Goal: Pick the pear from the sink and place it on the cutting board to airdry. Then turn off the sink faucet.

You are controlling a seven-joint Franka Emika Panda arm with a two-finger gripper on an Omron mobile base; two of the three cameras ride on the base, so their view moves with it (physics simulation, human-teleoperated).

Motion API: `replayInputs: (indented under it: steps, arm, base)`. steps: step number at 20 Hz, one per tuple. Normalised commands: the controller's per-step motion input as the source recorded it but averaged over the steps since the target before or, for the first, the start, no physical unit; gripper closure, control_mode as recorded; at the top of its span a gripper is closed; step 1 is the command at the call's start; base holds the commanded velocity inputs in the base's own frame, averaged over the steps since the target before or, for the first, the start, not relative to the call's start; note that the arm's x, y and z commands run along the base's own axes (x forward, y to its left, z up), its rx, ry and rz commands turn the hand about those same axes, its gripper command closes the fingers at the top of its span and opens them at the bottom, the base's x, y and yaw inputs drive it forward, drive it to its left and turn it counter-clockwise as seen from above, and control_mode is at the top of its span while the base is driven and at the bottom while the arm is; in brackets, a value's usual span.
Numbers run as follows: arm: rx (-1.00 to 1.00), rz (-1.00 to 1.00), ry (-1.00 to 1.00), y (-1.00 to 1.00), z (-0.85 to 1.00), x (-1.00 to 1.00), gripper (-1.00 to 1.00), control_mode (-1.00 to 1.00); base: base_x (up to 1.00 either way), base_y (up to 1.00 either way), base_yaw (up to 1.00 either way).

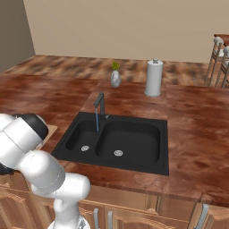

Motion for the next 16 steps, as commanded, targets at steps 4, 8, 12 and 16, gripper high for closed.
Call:
replayInputs:
  steps: [4,8,12,16]
  arm:
    - [0.00,0.00,0.00,0.00,0.00,-0.03,-1.00,-1.00]
    - [0.02,0.00,-0.01,0.00,0.01,-0.08,-1.00,-1.00]
    - [0.03,0.00,-0.03,0.00,0.11,-0.10,-1.00,-1.00]
    - [0.03,0.00,-0.06,-0.01,0.36,-0.06,-1.00,-1.00]
  base:
    - [0.00,0.00,0.00]
    - [0.00,0.00,0.00]
    - [0.00,0.00,0.00]
    - [0.00,0.00,0.00]
